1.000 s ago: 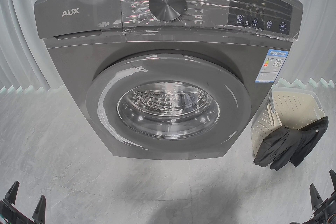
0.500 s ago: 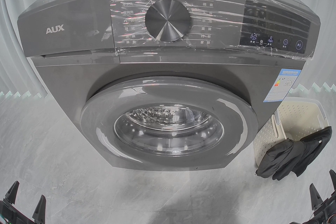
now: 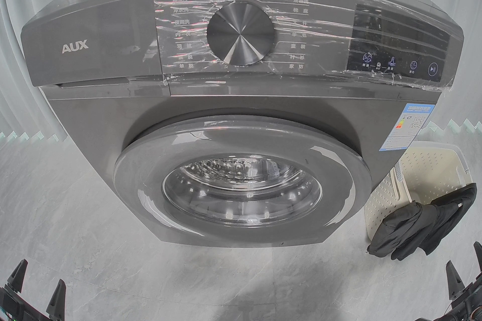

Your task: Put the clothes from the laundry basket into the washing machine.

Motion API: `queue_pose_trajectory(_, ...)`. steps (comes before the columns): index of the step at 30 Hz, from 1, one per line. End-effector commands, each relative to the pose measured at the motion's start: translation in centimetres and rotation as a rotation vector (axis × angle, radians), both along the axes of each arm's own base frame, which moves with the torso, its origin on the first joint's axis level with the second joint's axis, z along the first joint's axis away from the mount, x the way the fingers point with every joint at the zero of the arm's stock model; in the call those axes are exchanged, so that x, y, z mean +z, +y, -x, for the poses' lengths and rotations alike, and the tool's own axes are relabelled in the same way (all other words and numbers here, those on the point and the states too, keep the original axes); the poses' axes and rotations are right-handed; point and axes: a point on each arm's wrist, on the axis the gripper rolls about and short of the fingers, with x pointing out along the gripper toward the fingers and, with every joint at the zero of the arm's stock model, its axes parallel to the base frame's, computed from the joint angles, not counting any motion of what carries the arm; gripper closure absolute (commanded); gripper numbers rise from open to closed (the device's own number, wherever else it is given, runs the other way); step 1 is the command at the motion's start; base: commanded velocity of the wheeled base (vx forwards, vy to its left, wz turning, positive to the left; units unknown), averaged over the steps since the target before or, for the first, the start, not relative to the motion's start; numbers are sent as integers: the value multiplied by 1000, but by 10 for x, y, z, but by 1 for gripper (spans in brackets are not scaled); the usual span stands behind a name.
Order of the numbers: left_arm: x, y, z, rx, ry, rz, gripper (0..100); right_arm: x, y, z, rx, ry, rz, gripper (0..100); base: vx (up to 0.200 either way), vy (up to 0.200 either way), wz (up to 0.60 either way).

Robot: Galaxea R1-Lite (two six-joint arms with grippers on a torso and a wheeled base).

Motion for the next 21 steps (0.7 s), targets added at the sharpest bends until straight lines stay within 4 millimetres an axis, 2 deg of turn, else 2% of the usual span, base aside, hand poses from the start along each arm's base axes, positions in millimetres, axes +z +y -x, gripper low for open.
queue_pose_trajectory(1,-5,0,0,-2,0,1,0,36,0,14,15,-189,3,0,0,0,0)
queue_pose_trajectory(3,-5,0,0,-2,0,-1,0,64,1,22,57,-233,9,0,0,0,0)
queue_pose_trajectory(5,-5,0,0,0,0,1,0,78,2,17,126,-171,17,0,0,0,0)
queue_pose_trajectory(8,-5,0,0,1,0,1,0,83,5,9,218,-93,25,0,0,0,0)
queue_pose_trajectory(10,-5,0,0,1,0,-1,0,86,6,-10,290,16,24,0,0,0,0)
queue_pose_trajectory(16,-5,0,0,0,0,-1,0,89,11,-40,524,169,57,0,0,0,0)
queue_pose_trajectory(18,-5,0,0,0,0,-1,0,90,12,-44,566,186,54,0,0,0,0)
queue_pose_trajectory(21,-5,0,0,0,0,-1,0,91,18,-66,673,264,38,0,0,0,0)
